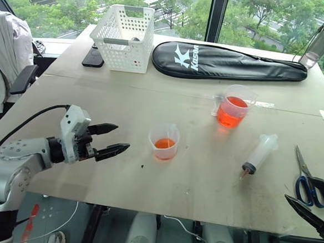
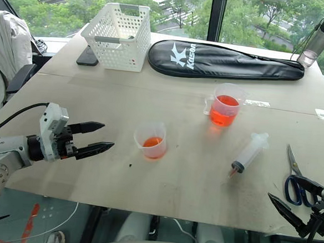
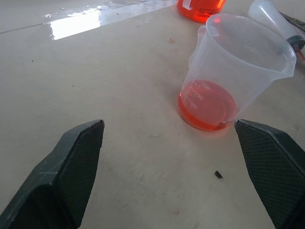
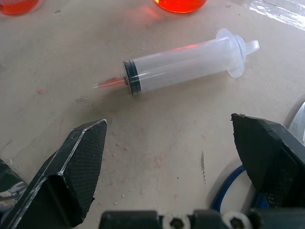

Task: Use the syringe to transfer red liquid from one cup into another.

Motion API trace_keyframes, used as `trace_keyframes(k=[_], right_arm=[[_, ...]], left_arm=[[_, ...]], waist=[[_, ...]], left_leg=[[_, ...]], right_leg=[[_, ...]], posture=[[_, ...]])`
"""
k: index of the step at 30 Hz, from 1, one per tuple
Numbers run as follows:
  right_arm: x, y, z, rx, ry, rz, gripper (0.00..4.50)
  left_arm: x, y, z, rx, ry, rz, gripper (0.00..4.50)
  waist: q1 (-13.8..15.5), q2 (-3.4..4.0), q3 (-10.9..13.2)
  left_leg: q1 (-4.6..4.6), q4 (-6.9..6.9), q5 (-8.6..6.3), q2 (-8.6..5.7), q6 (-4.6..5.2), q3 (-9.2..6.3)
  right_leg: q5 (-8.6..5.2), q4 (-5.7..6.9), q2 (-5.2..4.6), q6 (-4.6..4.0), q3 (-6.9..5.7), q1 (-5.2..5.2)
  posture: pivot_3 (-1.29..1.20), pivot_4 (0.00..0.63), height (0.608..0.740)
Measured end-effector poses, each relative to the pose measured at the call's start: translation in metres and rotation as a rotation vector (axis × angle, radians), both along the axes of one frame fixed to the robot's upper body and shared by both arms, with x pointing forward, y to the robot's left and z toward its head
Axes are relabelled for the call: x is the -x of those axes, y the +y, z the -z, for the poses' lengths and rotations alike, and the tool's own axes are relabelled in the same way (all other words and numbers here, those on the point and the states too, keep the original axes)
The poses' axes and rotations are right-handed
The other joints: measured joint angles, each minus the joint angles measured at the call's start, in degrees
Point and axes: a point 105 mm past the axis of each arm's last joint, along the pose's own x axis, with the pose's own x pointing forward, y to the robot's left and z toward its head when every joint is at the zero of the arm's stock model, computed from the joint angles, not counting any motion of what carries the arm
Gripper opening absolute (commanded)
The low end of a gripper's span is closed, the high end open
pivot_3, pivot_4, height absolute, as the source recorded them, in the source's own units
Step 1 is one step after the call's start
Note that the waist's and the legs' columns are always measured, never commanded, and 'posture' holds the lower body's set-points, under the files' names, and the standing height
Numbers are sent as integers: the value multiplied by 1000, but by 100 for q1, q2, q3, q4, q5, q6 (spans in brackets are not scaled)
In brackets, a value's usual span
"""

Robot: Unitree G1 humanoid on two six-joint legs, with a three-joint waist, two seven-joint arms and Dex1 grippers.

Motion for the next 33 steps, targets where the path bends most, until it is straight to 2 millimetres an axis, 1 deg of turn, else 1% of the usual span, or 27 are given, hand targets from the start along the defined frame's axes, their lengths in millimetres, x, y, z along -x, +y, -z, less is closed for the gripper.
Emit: trace_keyframes(k=[2, 4, 5, 6, 8, 9, 11, 12, 14, 15, 16, 18, 19, 22, 23, 26, 28, 29, 30, 33], right_arm=[[-3, 0, -1, -8, -5, 12, 4500], [-29, 5, -10, -54, -27, 92, 4500], [-41, 11, -16, -67, -32, 113, 4500], [-53, 19, -25, -76, -34, 122, 4500], [-65, 29, -34, -88, -5, 133, 4500], [-68, 31, -34, -98, 14, 145, 4500], [-73, 33, -34, -102, 37, 173, 4500], [-83, 33, -37, -95, 40, 205, 4500], [-97, 32, -45, -55, 35, 271, 4500], [-101, 30, -44, -49, 56, 299, 4500], [-108, 30, -40, -89, 104, 350, 4500], [-112, 30, -30, -128, 174, 389, 4500], [-115, 32, -21, -170, 226, 405, 4500], [-122, 35, -8, -264, 296, 474, 4500], [-121, 33, -4, -270, 318, 504, 4500], [-120, 27, 0, -349, 406, 727, 4500], [-121, 34, 5, -410, 451, 838, 4500], [-120, 41, 12, -431, 490, 903, 4500], [-119, 49, 17, -435, 524, 936, 4500], [-118, 59, 23, -453, 580, 1014, 4500]], left_arm=[[0, 0, 0, 3, -2, -5, 4461], [-8, -5, -6, 53, -41, -34, 4461], [-13, -8, -11, 74, -63, -42, 4461], [-18, -12, -21, 99, -100, -45, 4461], [-23, -13, -36, 134, -134, -53, 4461], [-24, -13, -41, 147, -144, -56, 4461], [-25, -14, -46, 161, -150, -57, 4461], [-24, -17, -50, 173, -158, -41, 4461], [-18, -34, -64, 178, -194, 49, 4461], [-14, -39, -68, 170, -208, 86, 4461], [-6, -48, -75, 160, -219, 152, 4461], [2, -60, -81, 166, -226, 226, 4461], [5, -63, -82, 169, -220, 255, 4461], [7, -69, -83, 166, -212, 295, 4461], [8, -70, -84, 163, -213, 306, 4461], [9, -72, -84, 159, -211, 318, 4461], [10, -76, -83, 159, -206, 329, 4461], [11, -77, -81, 159, -200, 334, 4461], [11, -78, -81, 160, -198, 336, 4461], [12, -79, -82, 162, -200, 339, 4461]], waist=[[2, 0, 0], [-30, -3, 2], [-46, -2, 3], [-45, -6, 4], [-14, -12, 1], [15, -11, 2], [39, -10, 2], [33, -11, 4], [29, -11, 5], [30, -15, 3], [28, -17, 3], [36, -14, 5], [45, -13, 5], [27, -10, 6], [26, -3, 11], [2, -7, 11], [-78, -15, 8], [-125, -13, 9], [-136, -11, 10], [-138, -9, 10]], left_leg=[[0, 0, 1, 0, 2, 0], [5, 5, 3, 11, 4, 2], [5, 7, 4, 10, 6, 3], [3, 11, 4, 0, 6, 0], [5, 11, 5, -5, 7, 5], [-4, 9, 5, -5, 7, 4], [-10, 7, 4, -6, 7, 4], [-20, 8, 4, -6, 7, 4], [-46, 15, 5, -14, 8, -2], [-50, 17, 5, -15, 8, -6], [-53, 17, 5, -16, 8, -9], [-63, 20, 5, -19, 8, -16], [-64, 21, 6, -21, 9, -25], [-68, 27, 6, -23, 10, -31], [-71, 30, 7, -24, 11, -29], [-68, 41, 6, -29, 12, -31], [-67, 47, 7, -26, 12, -51], [-69, 49, 7, -25, 12, -63], [-68, 51, 7, -25, 12, -71], [-69, 54, 7, -25, 12, -80]], right_leg=[[0, 0, 0, 0, 0, 0], [10, 0, -7, -10, 1, 2], [14, 1, -7, -14, 1, 3], [17, 1, -3, -15, -1, 4], [17, 1, 6, -18, -11, 8], [26, 1, 8, -36, -16, 7], [25, 1, 10, -38, -16, 5], [26, 0, 11, -38, -15, -1], [27, -1, 11, -36, -15, -16], [26, -3, 12, -35, -18, -16], [26, -5, 13, -34, -19, -16], [27, -6, 14, -31, -21, -18], [28, -5, 15, -23, -26, -15], [30, -4, 18, -21, -27, -16], [29, 0, 15, -22, -23, -16], [28, 2, 15, -21, -20, -10], [29, 2, 38, -18, -12, -4], [29, 4, 65, -18, 14, -4], [29, 7, 73, -18, 24, -5], [29, 8, 95, -21, 52, -4]], posture=[[0, 150, 724], [0, 150, 724], [0, 150, 724], [0, 150, 724], [0, 150, 724], [0, 150, 724], [0, 150, 724], [0, 150, 724], [0, 150, 724], [0, 150, 724], [0, 150, 724], [0, 150, 724], [0, 150, 724], [0, 150, 724], [0, 150, 724], [0, 150, 724], [0, 150, 724], [0, 150, 724], [0, 150, 724], [0, 150, 724]])
